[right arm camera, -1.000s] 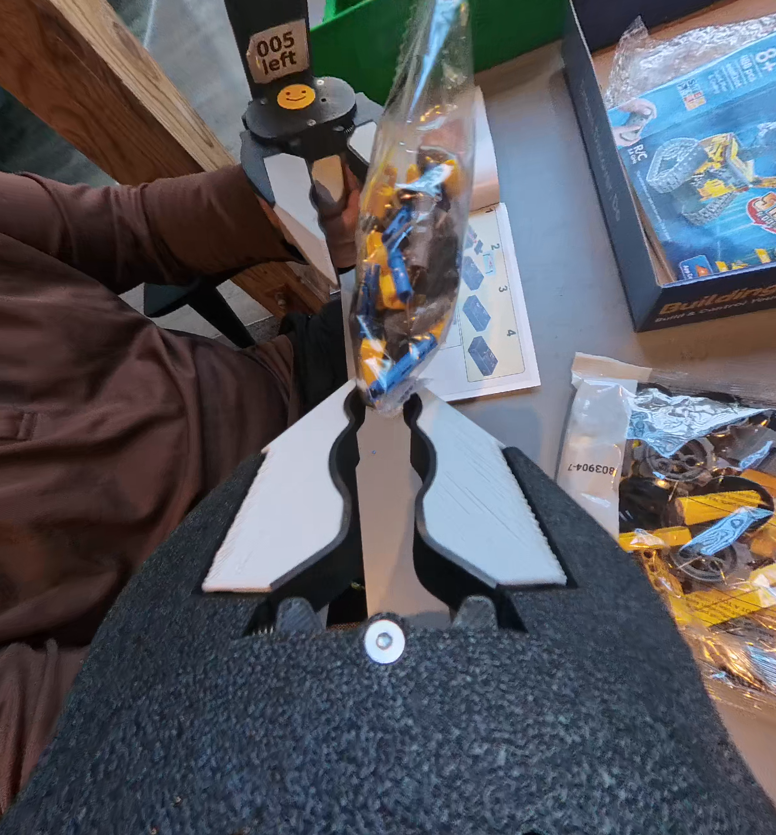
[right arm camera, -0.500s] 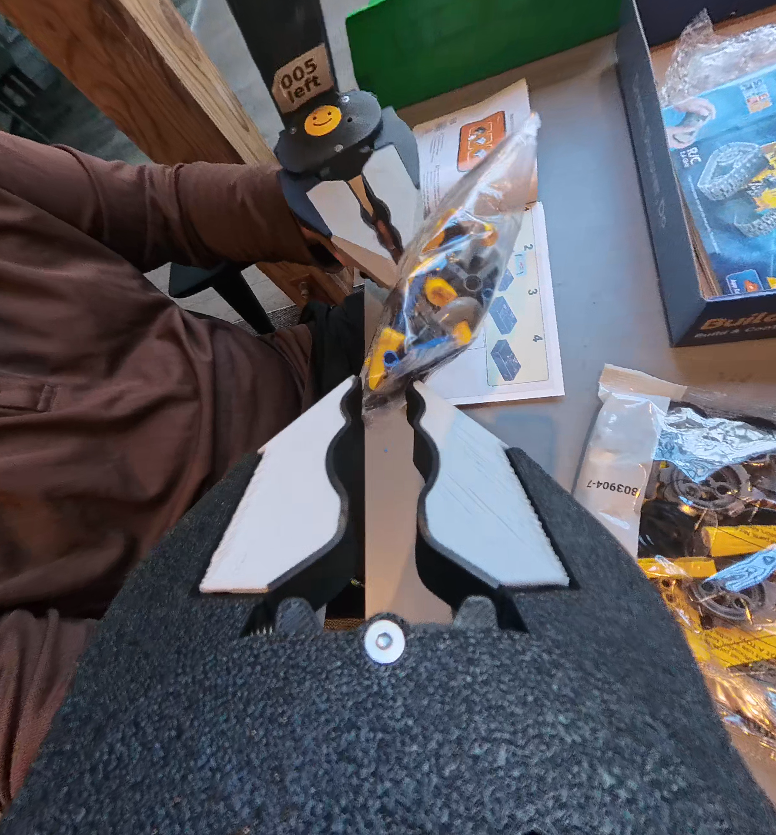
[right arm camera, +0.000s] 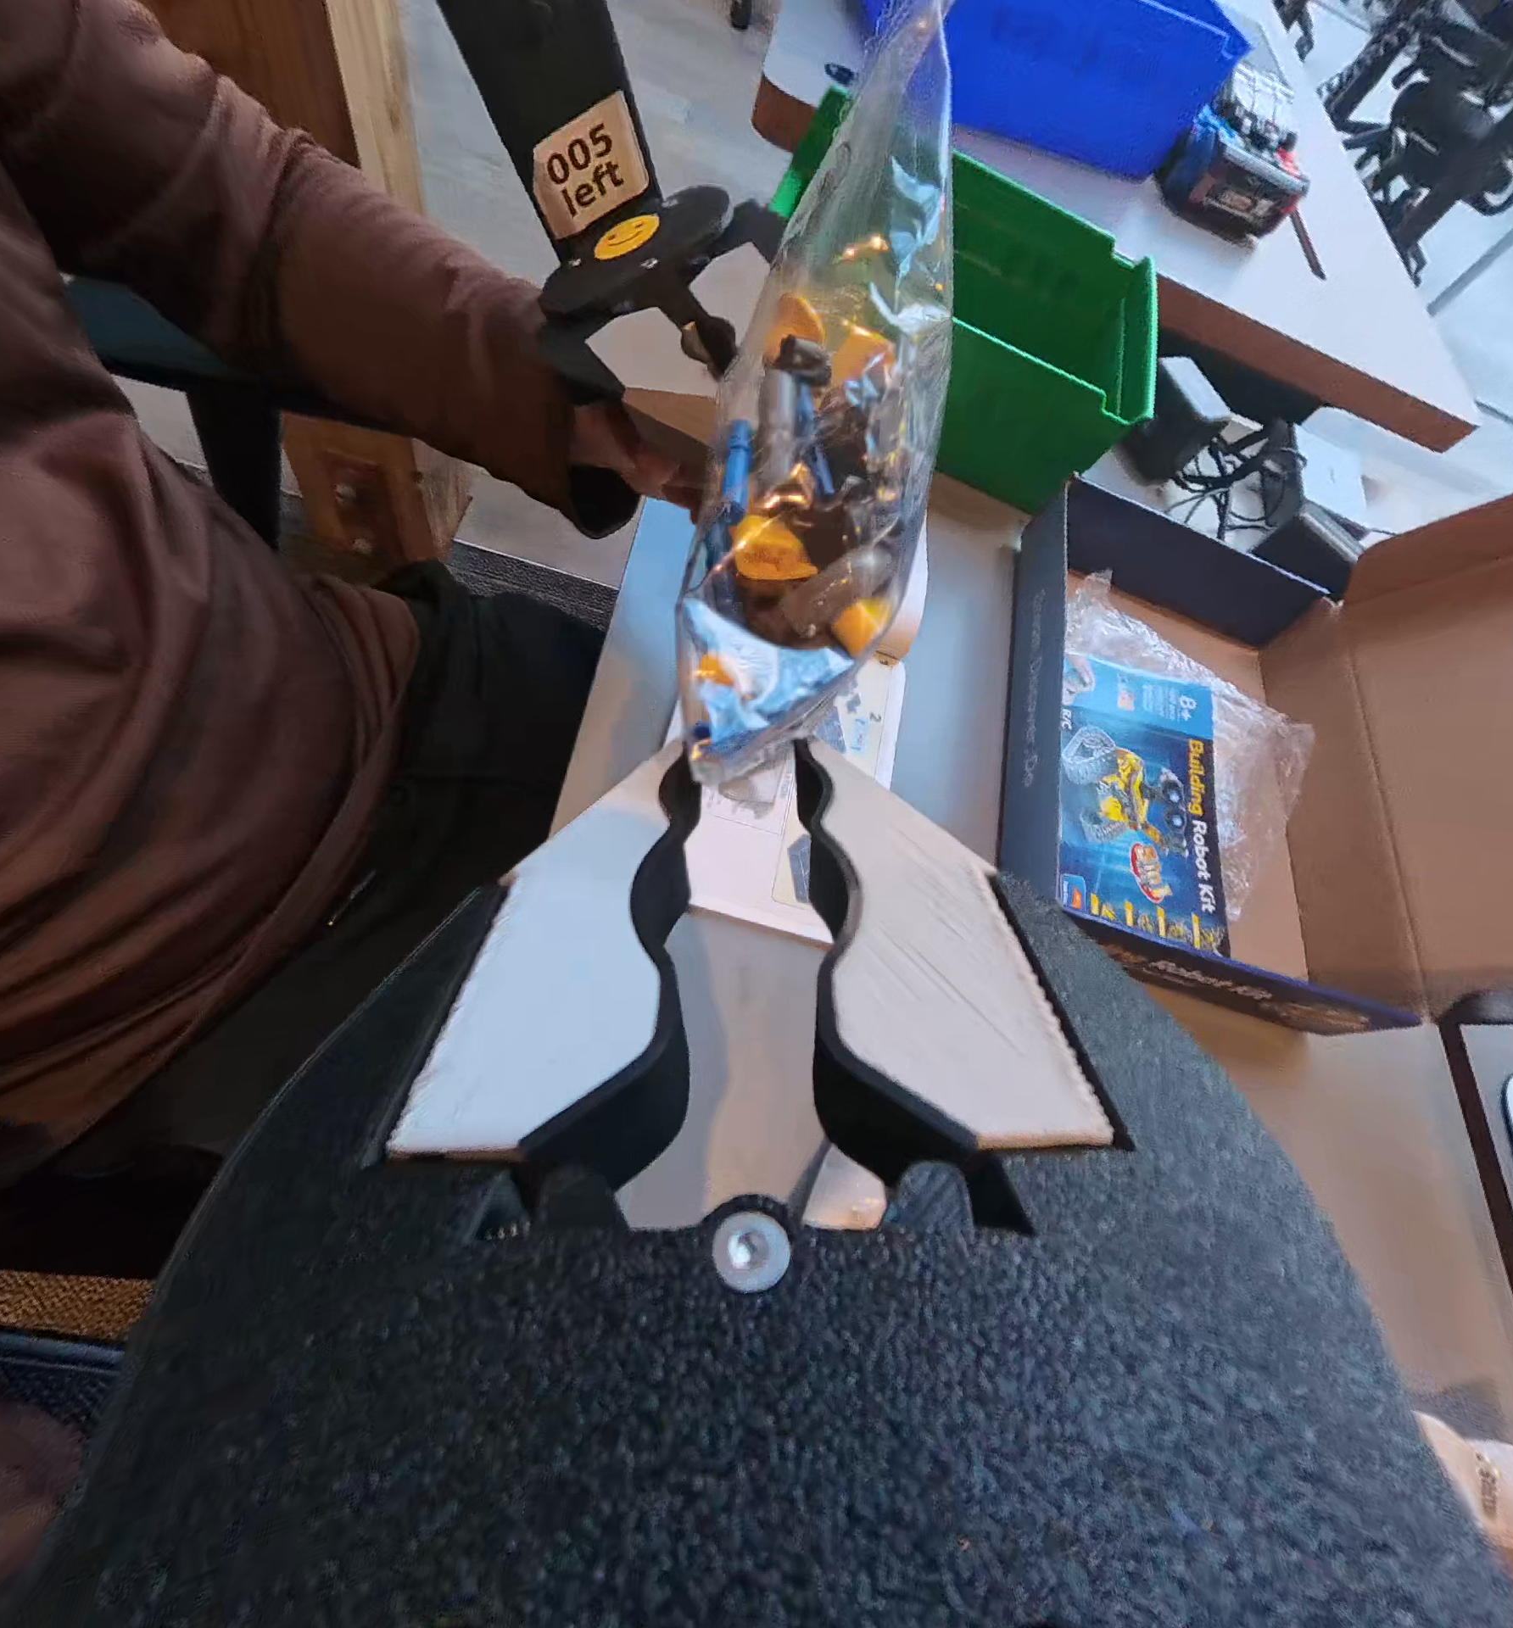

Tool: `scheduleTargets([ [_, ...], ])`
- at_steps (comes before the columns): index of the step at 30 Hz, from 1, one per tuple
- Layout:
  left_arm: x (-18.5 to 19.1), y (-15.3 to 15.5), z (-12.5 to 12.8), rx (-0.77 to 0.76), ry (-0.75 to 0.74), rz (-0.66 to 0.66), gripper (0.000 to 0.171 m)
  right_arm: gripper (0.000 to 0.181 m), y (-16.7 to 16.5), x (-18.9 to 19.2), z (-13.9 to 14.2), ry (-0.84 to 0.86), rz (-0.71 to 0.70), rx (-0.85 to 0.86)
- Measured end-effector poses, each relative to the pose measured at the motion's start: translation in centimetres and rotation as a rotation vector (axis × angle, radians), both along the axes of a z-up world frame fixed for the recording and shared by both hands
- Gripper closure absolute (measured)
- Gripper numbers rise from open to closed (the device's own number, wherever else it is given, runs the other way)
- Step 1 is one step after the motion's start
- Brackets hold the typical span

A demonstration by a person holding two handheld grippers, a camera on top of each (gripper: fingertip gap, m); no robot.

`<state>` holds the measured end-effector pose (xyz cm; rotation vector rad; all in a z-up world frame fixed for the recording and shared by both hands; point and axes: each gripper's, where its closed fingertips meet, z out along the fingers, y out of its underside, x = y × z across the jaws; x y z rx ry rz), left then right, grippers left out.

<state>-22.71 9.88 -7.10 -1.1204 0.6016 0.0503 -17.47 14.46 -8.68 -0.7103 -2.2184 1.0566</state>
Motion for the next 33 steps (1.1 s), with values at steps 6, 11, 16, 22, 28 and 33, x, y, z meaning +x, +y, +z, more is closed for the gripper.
scheduleTargets([
  [6, 0.3, -1.2, 2.2, 0.064, -0.013, 0.009, 0.171, 0.146, -0.7, -0.9, 0.5, 0.032, 0.0, -0.022],
  [11, -0.4, -1.0, 2.1, -0.038, -0.103, -0.034, 0.171, 0.165, -0.8, -1.1, 2.2, 0.153, 0.013, -0.005],
  [16, -0.4, 2.2, -1.8, -0.468, -0.359, -0.123, 0.171, 0.168, 1.8, -1.9, 4.1, 0.127, -0.112, -0.203],
  [22, 1.3, 3.7, -6.3, -0.689, -0.45, -0.177, 0.171, 0.175, 3.6, -3.8, 1.8, -0.03, -0.301, -0.173],
  [28, 1.9, 4.6, -7.2, -0.719, -0.556, -0.191, 0.171, 0.176, 5.3, -4.1, 0.4, -0.103, -0.379, -0.188],
  [33, 3.0, 4.9, -8.1, -0.748, -0.563, -0.202, 0.171, 0.177, 5.8, -3.6, -0.7, -0.179, -0.391, -0.213],
])
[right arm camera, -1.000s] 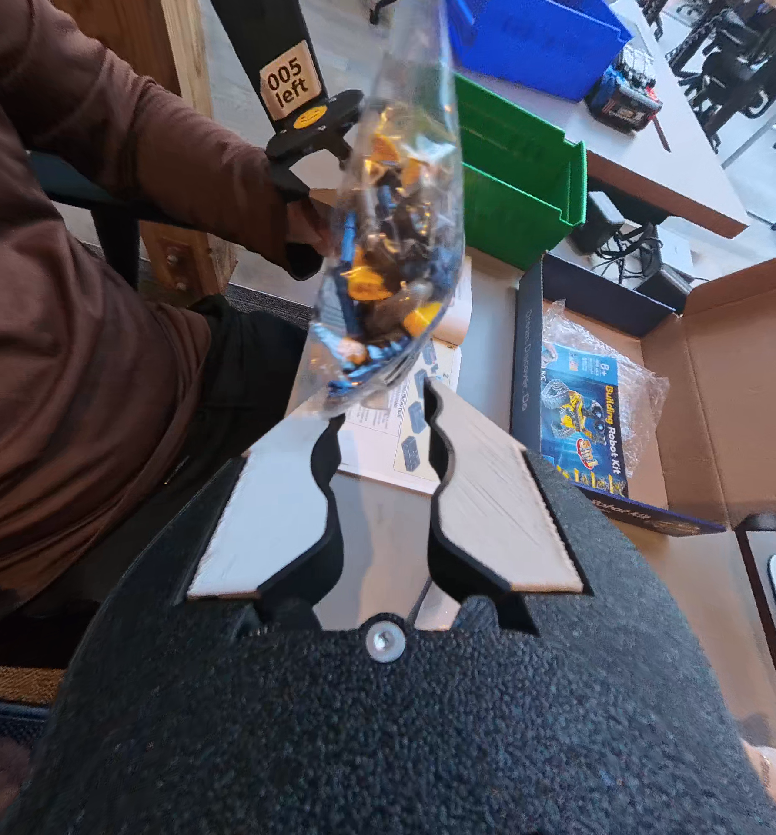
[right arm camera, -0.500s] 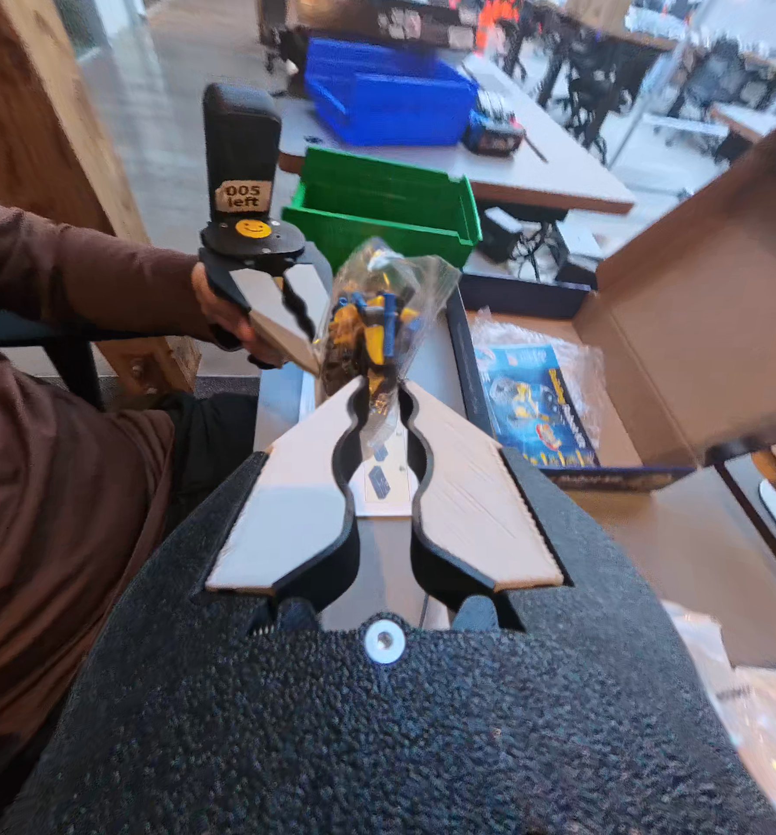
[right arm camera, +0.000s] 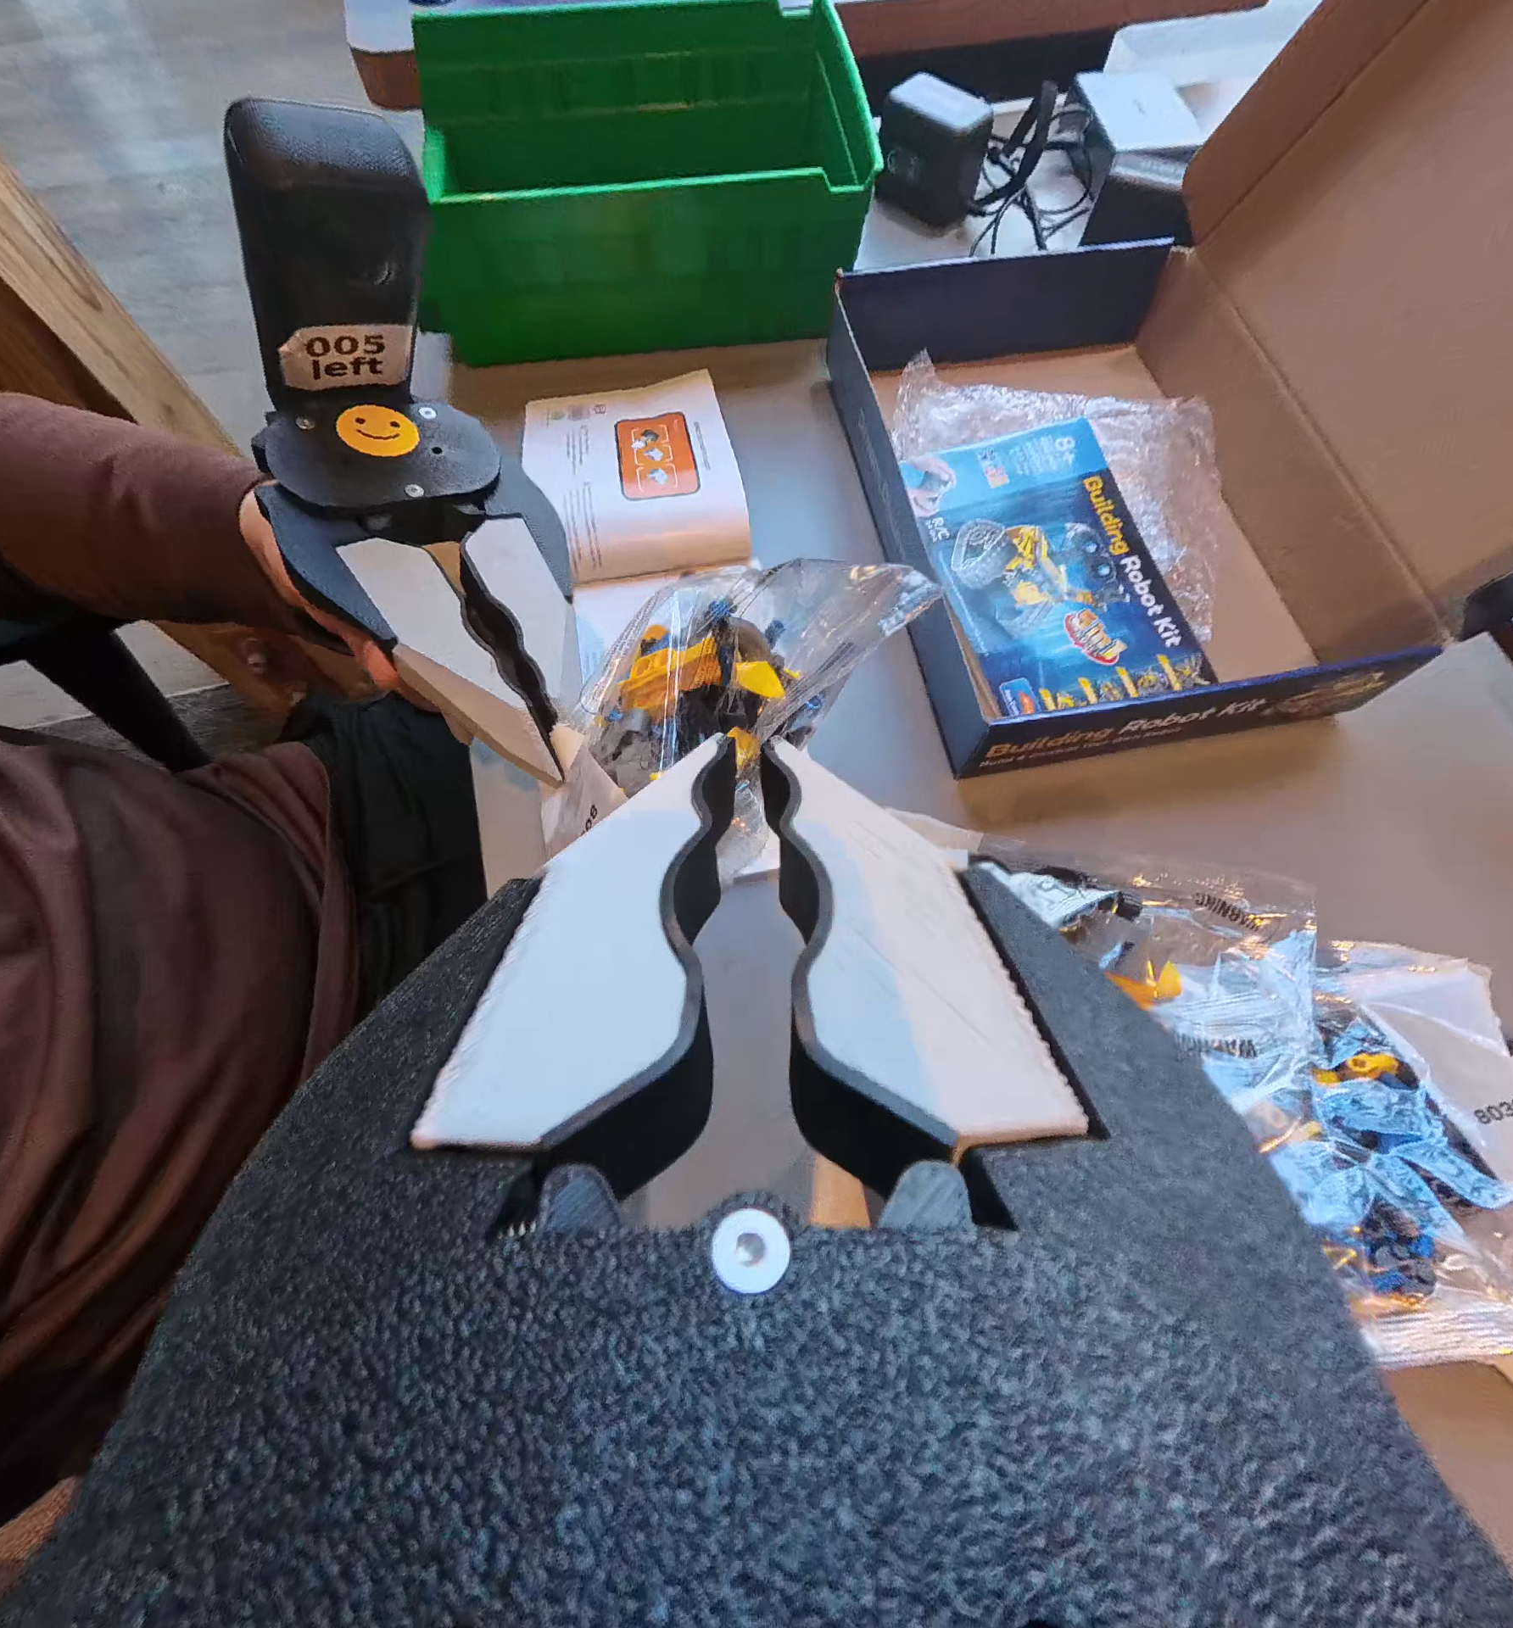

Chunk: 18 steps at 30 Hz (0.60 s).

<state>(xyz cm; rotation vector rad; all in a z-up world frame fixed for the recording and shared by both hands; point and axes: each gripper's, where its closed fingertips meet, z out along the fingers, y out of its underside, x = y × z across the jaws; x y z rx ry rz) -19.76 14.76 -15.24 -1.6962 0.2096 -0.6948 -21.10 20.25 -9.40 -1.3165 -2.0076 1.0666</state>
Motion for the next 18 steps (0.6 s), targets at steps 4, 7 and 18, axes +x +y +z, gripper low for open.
scheduleTargets([
  [4, 0.2, 0.0, -1.1, -0.058, 0.049, -0.019, 0.169, 0.177, 0.5, 0.8, -0.3, -0.037, -0.01, -0.016],
  [7, -2.0, -0.4, -0.3, -0.064, 0.141, 0.014, 0.15, 0.177, 1.3, 2.0, 0.3, -0.04, -0.04, -0.039],
  [18, -7.6, -6.2, -4.1, -0.29, 0.424, -0.02, 0.107, 0.178, 5.5, 9.5, -0.1, -0.012, -0.167, -0.497],
])
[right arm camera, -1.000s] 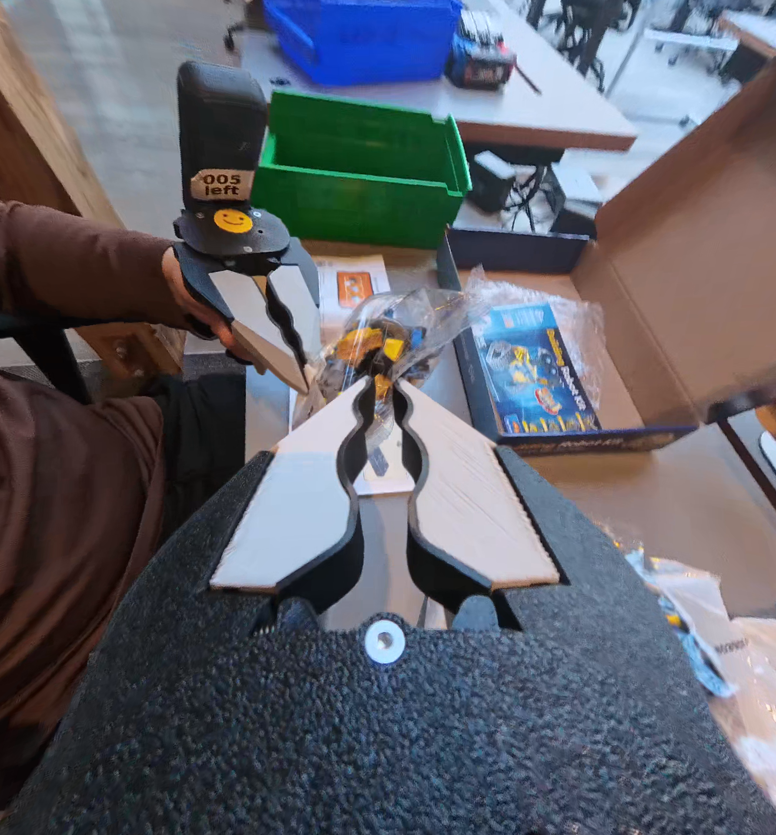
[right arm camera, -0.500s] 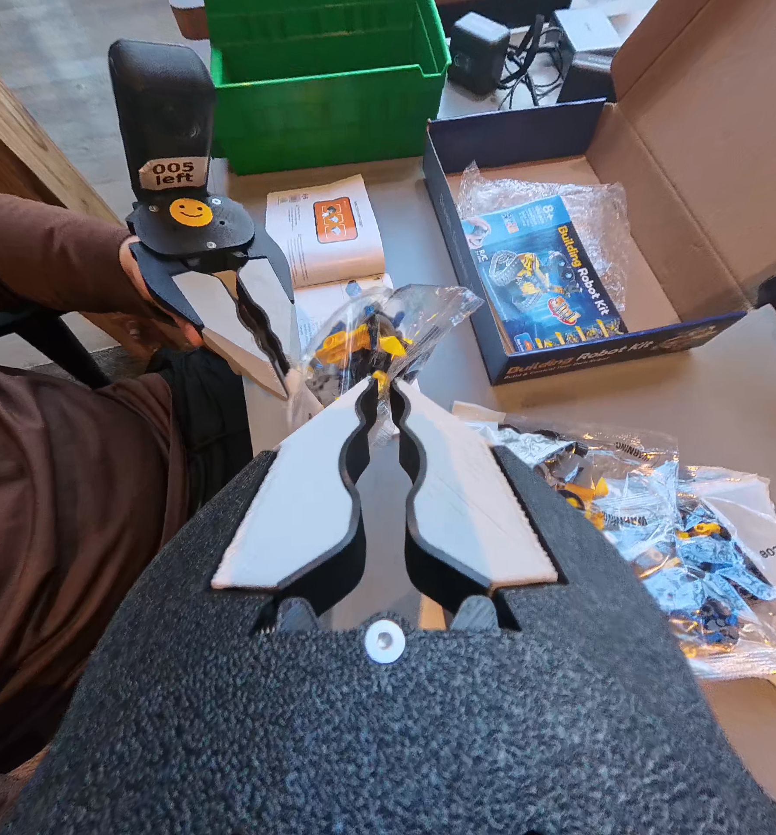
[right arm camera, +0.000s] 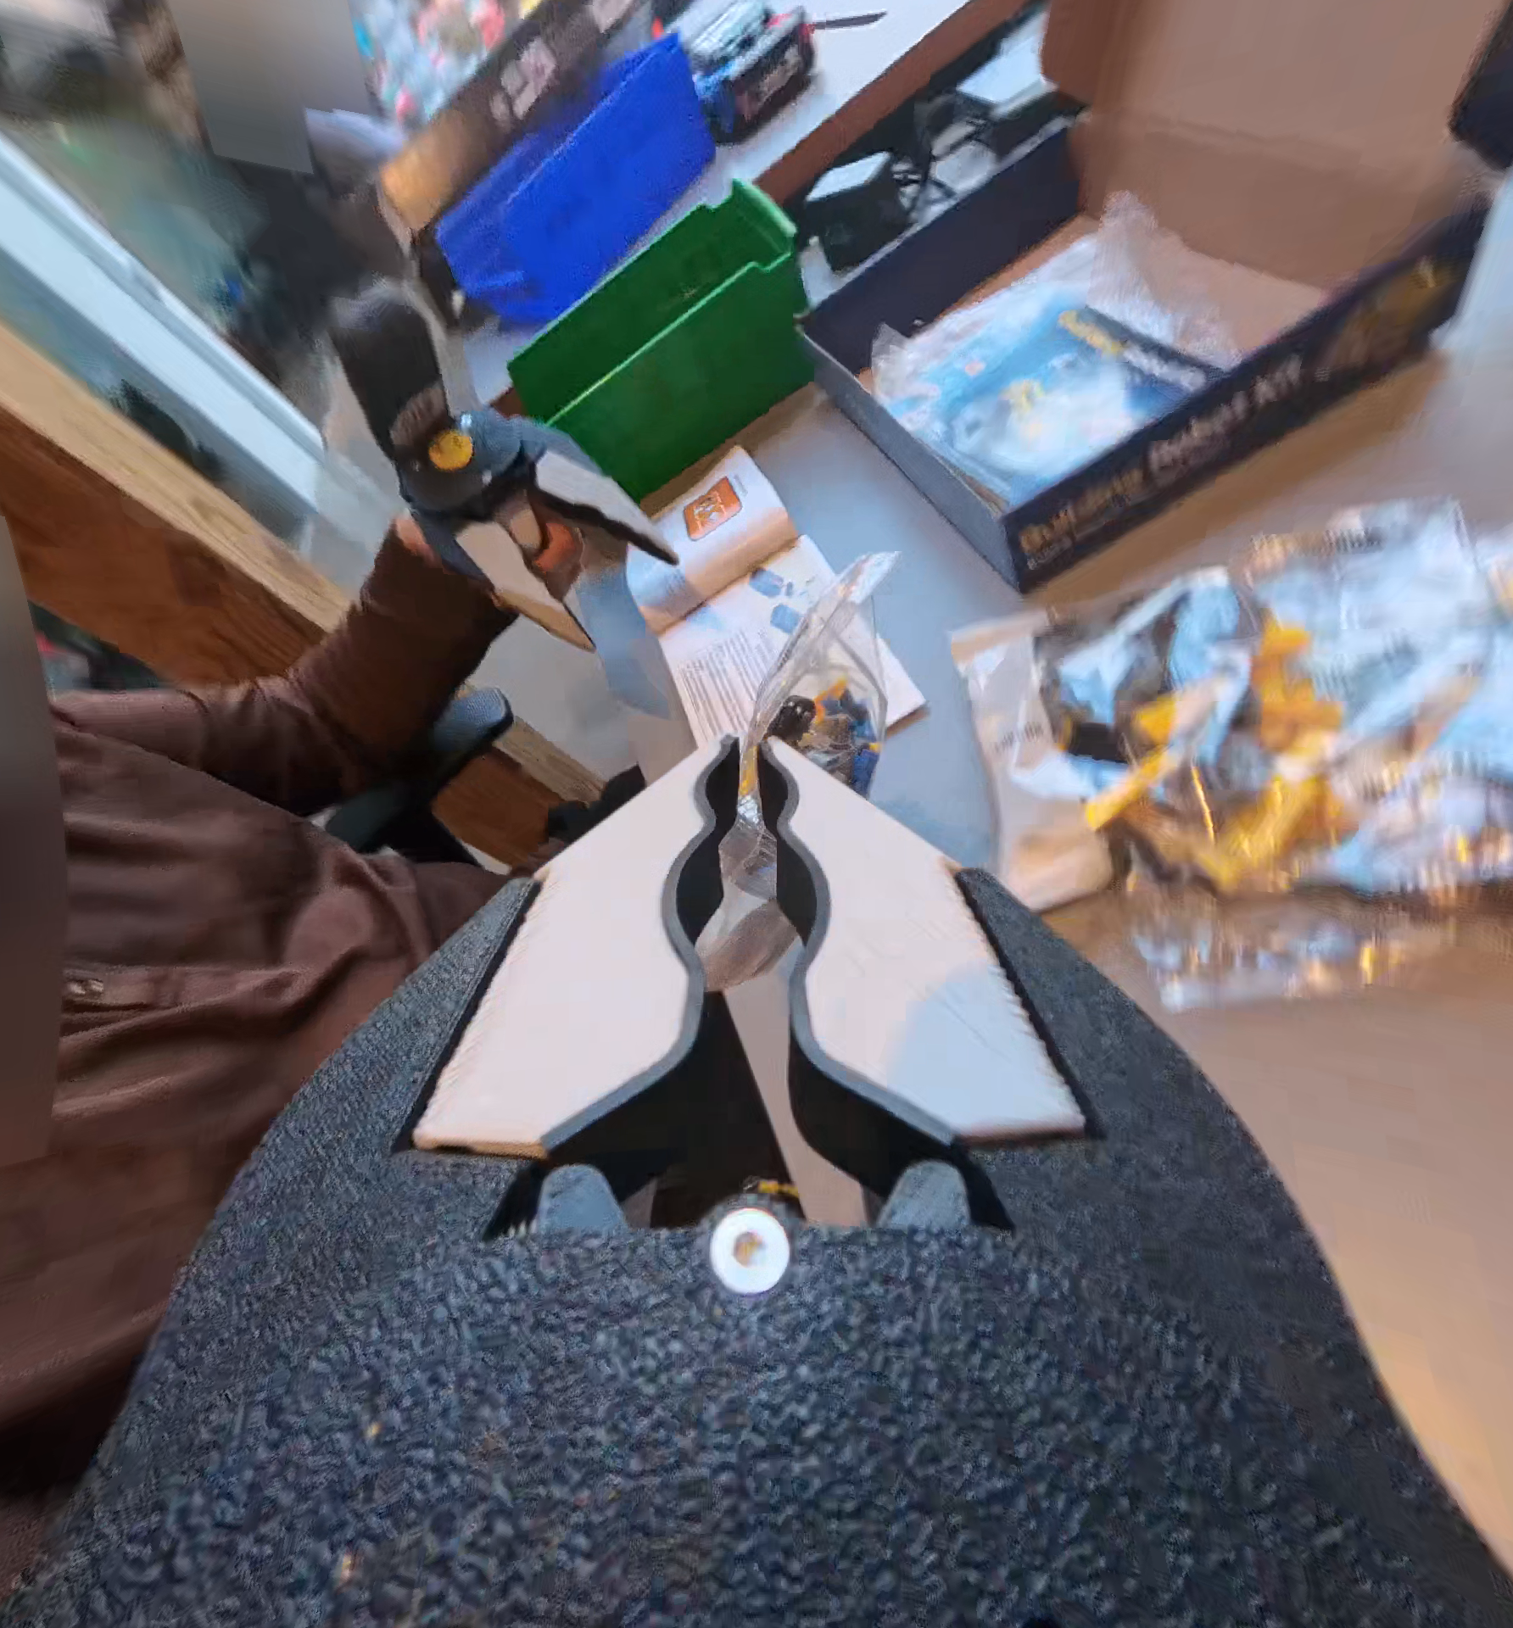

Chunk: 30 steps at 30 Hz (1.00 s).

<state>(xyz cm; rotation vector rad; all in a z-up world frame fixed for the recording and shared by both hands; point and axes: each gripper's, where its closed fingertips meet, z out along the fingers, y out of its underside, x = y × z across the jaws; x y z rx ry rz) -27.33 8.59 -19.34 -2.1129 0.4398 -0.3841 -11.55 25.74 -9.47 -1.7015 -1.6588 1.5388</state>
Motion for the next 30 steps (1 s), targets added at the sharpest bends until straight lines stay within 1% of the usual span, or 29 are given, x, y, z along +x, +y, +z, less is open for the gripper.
scheduleTargets([
  [2, 0.5, 0.1, -2.7, -0.042, 0.101, -0.005, 0.105, 0.178, 2.4, 2.3, -2.7, -0.047, -0.086, -0.105],
  [5, 1.8, 0.1, -6.1, -0.122, 0.147, -0.031, 0.113, 0.172, 5.9, 5.6, -8.9, -0.216, -0.238, -0.21],
  [6, 1.7, 0.3, -7.1, -0.148, 0.161, -0.008, 0.109, 0.167, 7.2, 6.5, -10.7, -0.268, -0.31, -0.219],
  [8, 1.5, 0.8, -7.9, -0.17, 0.164, 0.03, 0.094, 0.162, 9.4, 7.9, -12.4, -0.294, -0.413, -0.227],
  [9, 1.4, 1.0, -7.7, -0.166, 0.149, 0.051, 0.091, 0.158, 10.3, 8.5, -12.9, -0.309, -0.455, -0.204],
  [11, 0.8, 1.5, -6.9, -0.145, 0.129, 0.103, 0.087, 0.152, 11.3, 10.0, -14.4, -0.397, -0.505, -0.098],
  [13, 0.6, 1.3, -6.4, -0.13, 0.127, 0.12, 0.083, 0.149, 11.4, 11.3, -15.7, -0.504, -0.502, 0.031],
  [14, 0.5, 1.1, -6.5, -0.132, 0.129, 0.122, 0.083, 0.144, 11.1, 11.7, -16.2, -0.547, -0.485, 0.087],
  [16, 0.3, 0.7, -7.2, -0.155, 0.133, 0.121, 0.083, 0.14, 10.9, 12.4, -17.1, -0.626, -0.467, 0.201],
  [17, 0.1, 0.6, -7.7, -0.166, 0.142, 0.13, 0.083, 0.138, 11.3, 12.5, -17.0, -0.639, -0.486, 0.261],
  [19, -0.3, 0.5, -8.5, -0.183, 0.162, 0.143, 0.084, 0.14, 12.0, 12.1, -15.7, -0.594, -0.551, 0.335],
  [21, -0.7, 0.4, -8.8, -0.187, 0.187, 0.156, 0.084, 0.135, 12.8, 11.3, -13.4, -0.506, -0.636, 0.367],
  [23, -0.9, 0.2, -8.8, -0.183, 0.222, 0.161, 0.084, 0.131, 12.6, 10.5, -11.0, -0.415, -0.669, 0.378],
  [25, -1.1, 0.2, -8.7, -0.172, 0.23, 0.164, 0.084, 0.131, 10.5, 8.8, -8.9, -0.303, -0.608, 0.375],
  [26, -1.2, 0.1, -8.7, -0.176, 0.226, 0.164, 0.085, 0.131, 9.5, 8.0, -8.4, -0.277, -0.576, 0.376],
  [28, -1.4, 0.0, -8.8, -0.19, 0.212, 0.166, 0.085, 0.13, 7.6, 6.5, -8.1, -0.238, -0.533, 0.377],
  [30, -1.2, -0.1, -8.9, -0.191, 0.194, 0.162, 0.087, 0.128, 4.1, 3.9, -8.1, -0.149, -0.43, 0.317],
])
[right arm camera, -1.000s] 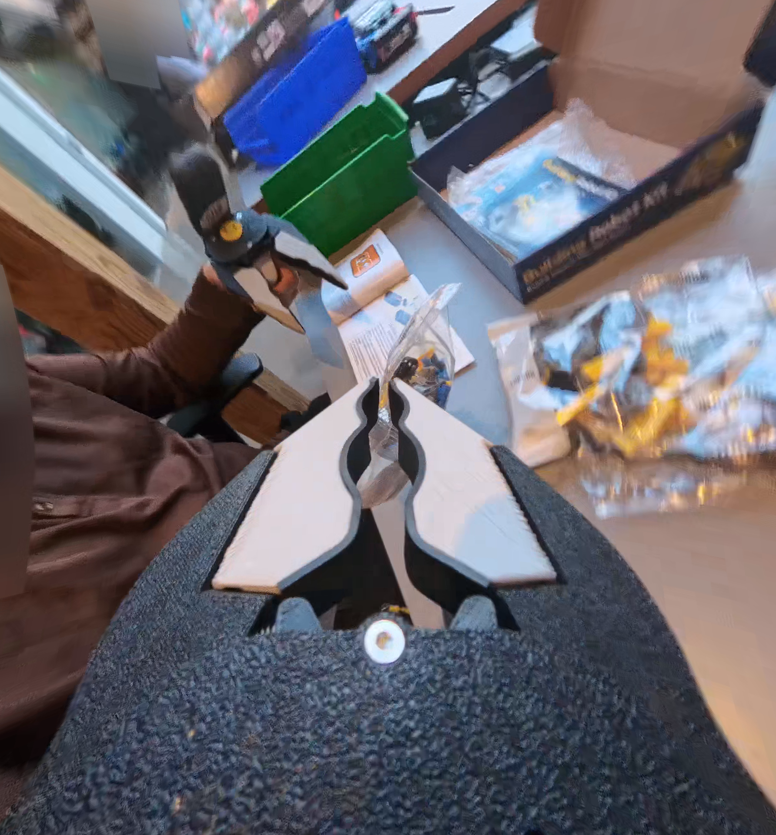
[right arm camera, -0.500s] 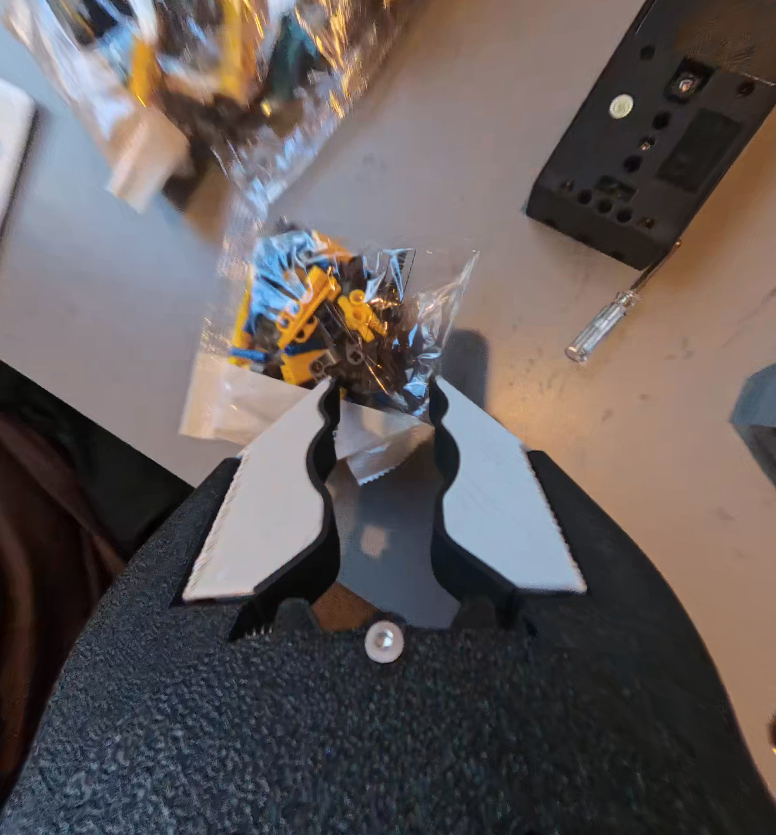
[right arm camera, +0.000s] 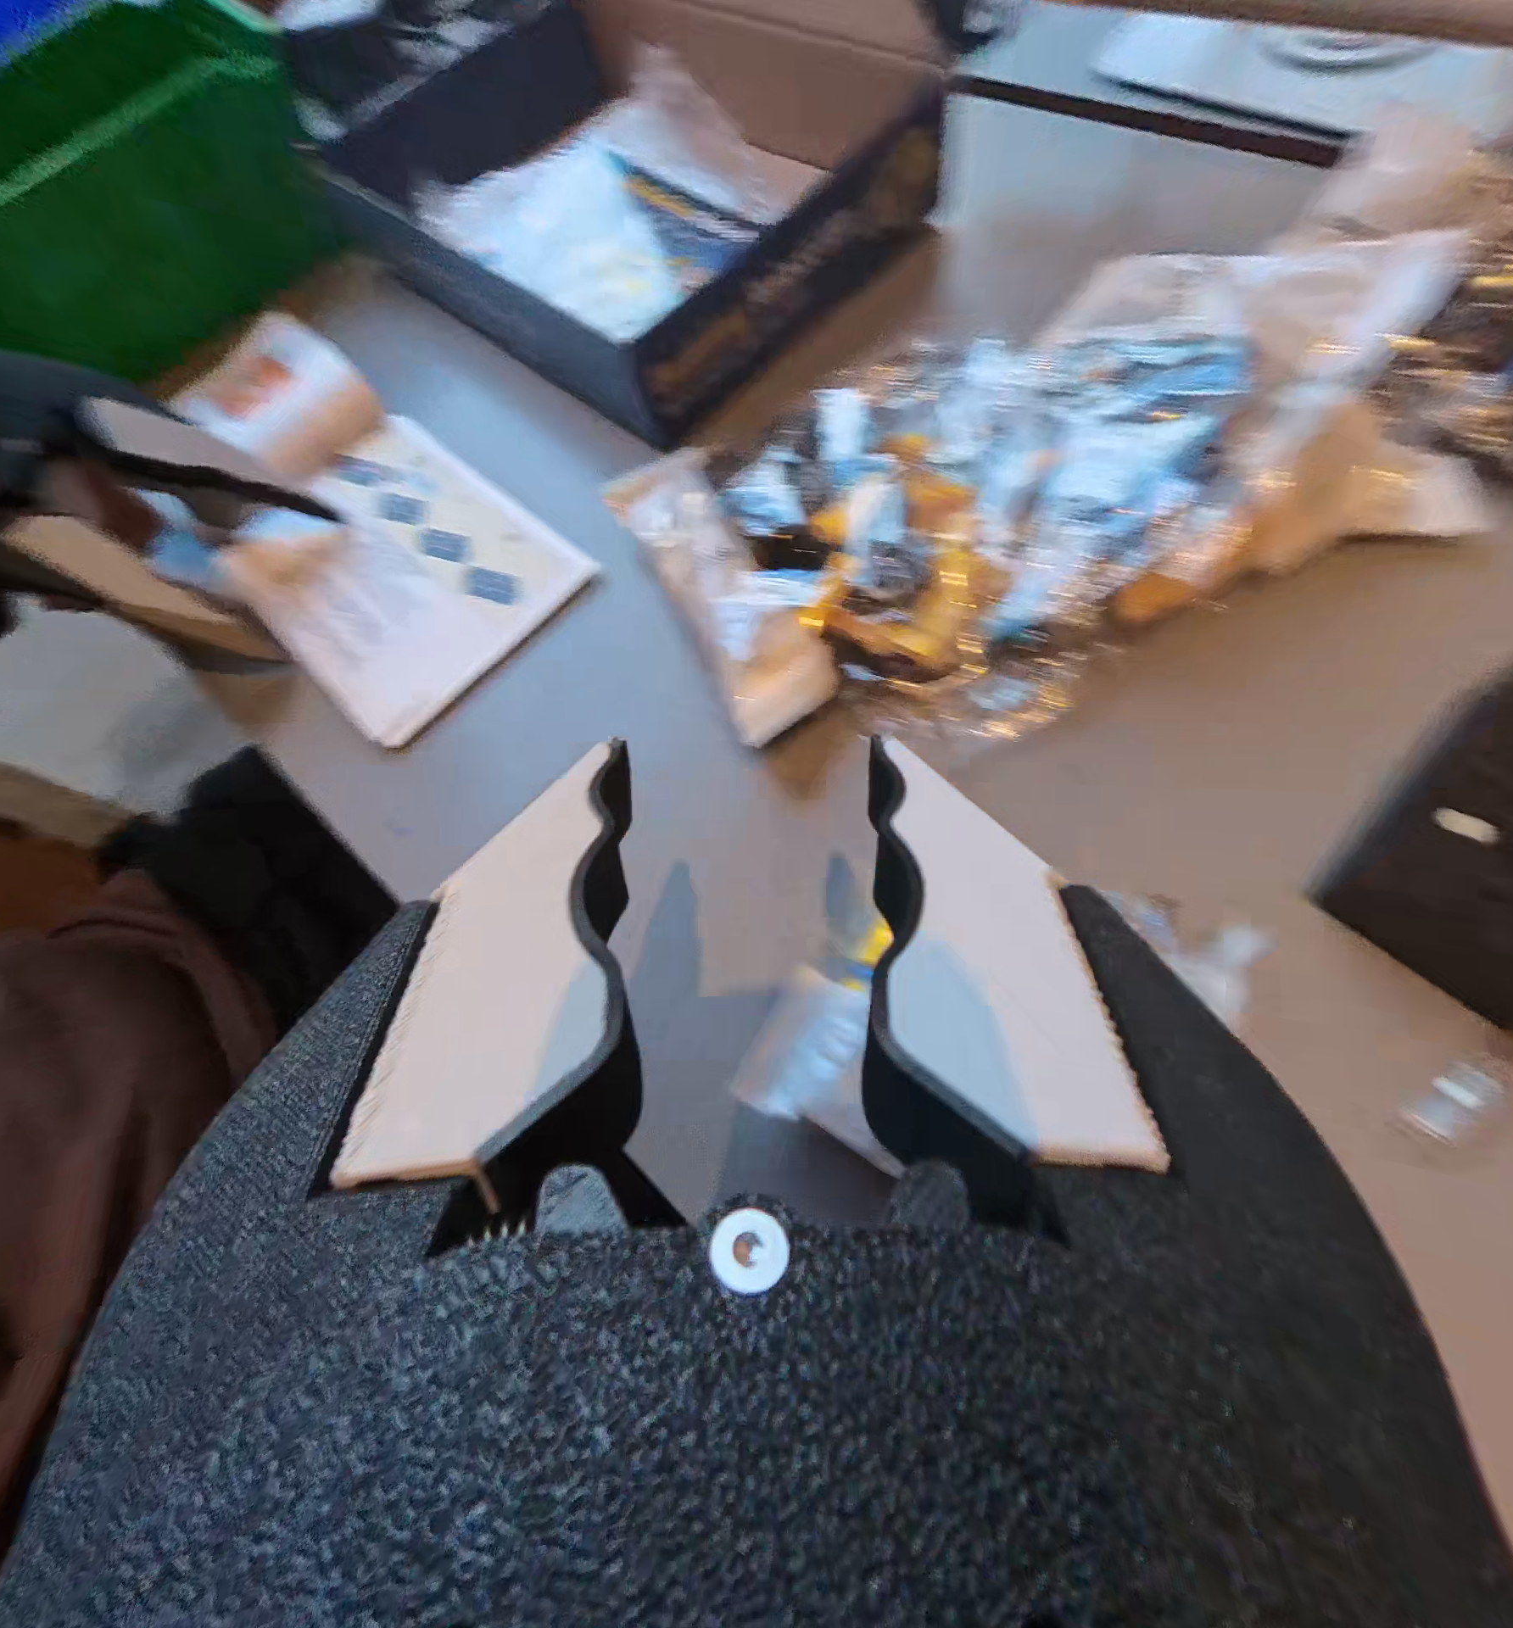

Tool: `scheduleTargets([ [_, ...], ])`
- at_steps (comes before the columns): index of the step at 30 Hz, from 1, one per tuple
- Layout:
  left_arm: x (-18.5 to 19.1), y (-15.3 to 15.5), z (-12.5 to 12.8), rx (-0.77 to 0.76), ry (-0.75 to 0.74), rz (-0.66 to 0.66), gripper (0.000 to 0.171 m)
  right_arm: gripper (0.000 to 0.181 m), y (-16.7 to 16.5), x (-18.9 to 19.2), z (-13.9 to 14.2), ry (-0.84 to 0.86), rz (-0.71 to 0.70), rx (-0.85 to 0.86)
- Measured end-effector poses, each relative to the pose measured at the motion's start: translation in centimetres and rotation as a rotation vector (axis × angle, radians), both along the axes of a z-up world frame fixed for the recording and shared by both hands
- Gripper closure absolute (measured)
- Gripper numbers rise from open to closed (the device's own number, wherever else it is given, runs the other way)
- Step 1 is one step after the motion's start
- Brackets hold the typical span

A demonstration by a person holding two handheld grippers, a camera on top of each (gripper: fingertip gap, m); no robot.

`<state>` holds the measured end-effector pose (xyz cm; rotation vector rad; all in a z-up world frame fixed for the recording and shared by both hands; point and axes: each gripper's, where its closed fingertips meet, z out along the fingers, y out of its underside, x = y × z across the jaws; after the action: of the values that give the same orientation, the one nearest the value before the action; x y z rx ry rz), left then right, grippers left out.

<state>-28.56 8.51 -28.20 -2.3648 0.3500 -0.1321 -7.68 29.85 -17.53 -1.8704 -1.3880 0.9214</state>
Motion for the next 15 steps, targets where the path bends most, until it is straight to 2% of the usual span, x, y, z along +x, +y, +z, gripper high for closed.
scheduleTargets([
  [2, 0.1, 0.0, 0.0, 0.004, 0.0, 0.002, 0.086, 0.131, -2.4, -1.9, -1.3, 0.004, 0.062, -0.007],
  [4, 0.2, 0.0, -0.1, 0.006, 0.014, -0.002, 0.087, 0.131, -2.2, -3.2, -3.1, -0.041, 0.037, 0.041],
  [7, 0.3, -0.1, -0.1, 0.012, 0.019, 0.001, 0.088, 0.112, -1.6, -5.2, -5.4, -0.089, 0.012, 0.03],
  [9, 0.7, 0.0, 0.2, 0.016, 0.01, -0.004, 0.094, 0.113, -0.6, -6.3, -6.8, -0.15, 0.001, 0.088],
  [11, 1.0, 0.3, 0.9, 0.046, 0.01, -0.007, 0.094, 0.123, -0.2, -7.1, -8.0, -0.204, 0.018, 0.108],
  [13, 1.8, 0.9, 1.9, 0.086, -0.014, -0.019, 0.094, 0.149, -0.9, -7.9, -9.0, -0.235, 0.083, 0.074],
  [15, 2.7, 2.1, 3.0, 0.118, -0.057, -0.036, 0.094, 0.16, -1.2, -8.1, -9.4, -0.257, 0.121, 0.075],
])
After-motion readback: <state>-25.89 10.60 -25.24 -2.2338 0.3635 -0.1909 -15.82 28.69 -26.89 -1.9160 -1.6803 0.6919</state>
